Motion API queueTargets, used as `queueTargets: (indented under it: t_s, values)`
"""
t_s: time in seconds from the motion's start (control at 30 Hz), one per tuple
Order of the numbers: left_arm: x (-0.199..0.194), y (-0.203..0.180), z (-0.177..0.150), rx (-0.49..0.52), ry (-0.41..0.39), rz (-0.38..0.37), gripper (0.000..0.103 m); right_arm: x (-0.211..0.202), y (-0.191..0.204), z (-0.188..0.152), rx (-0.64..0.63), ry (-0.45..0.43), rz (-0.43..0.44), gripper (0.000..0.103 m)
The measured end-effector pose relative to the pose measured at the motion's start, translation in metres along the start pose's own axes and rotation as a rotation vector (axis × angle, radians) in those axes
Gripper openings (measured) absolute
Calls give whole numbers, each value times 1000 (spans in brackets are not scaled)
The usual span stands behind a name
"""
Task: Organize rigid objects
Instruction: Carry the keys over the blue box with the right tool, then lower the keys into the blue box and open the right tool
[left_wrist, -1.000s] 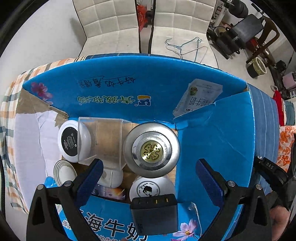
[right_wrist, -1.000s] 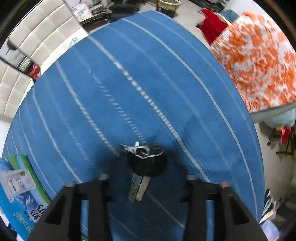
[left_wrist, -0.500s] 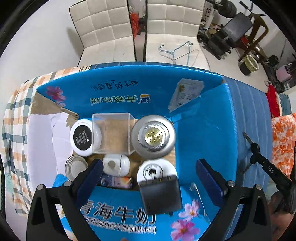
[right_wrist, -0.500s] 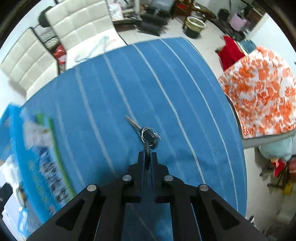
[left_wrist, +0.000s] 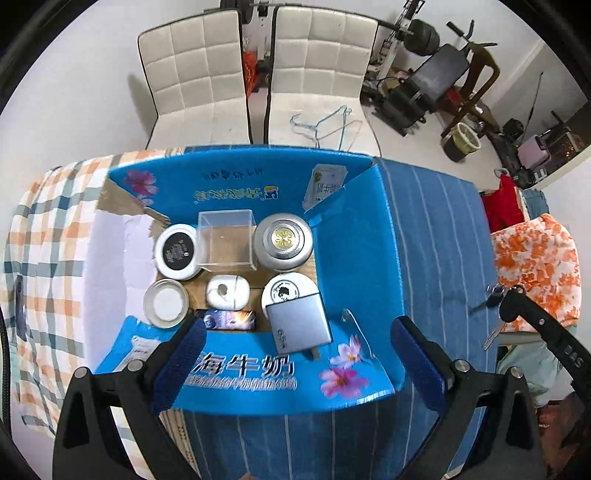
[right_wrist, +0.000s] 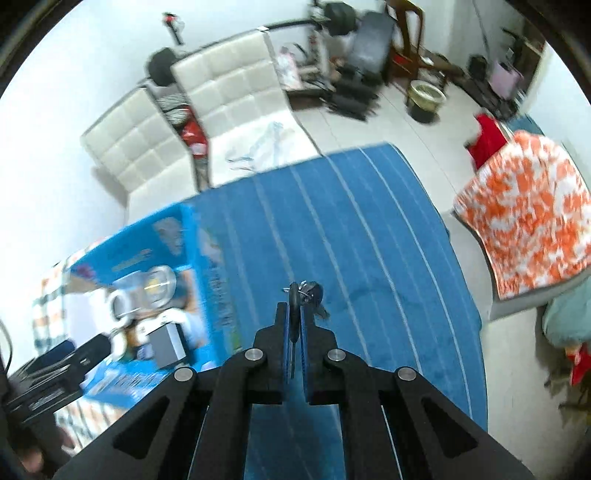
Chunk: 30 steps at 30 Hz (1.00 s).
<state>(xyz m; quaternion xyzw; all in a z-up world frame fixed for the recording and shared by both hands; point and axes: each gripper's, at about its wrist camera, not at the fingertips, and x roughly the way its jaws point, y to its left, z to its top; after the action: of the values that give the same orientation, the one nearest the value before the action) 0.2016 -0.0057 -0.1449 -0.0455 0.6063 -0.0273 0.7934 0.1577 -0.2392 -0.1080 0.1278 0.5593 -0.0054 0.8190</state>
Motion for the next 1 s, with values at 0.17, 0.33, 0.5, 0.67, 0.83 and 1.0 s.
queueTargets:
  t_s: [0.17,0.33,0.5,0.67,0.83,1.0]
  values:
    - [-46,8,-13,21,-79,22,102,-43,38,-16,-59,-42,63,6]
    - [-84,26,-23,13,-145,47,102,-71,80,-29,-135,-64,133,6]
    - [-97,50,-27,-11,-170,64,102,-83,120,-36,-205,-77,171,5]
    - [-83,83,-28,-59,-146,85,102,-53,155,-37,-260,-39,189,5]
    - [-41,118,-32,-108,-67,127,102,26,179,-39,-272,90,233,0]
    - [10,144,-42,-143,10,128,102,95,197,-50,-278,177,226,0]
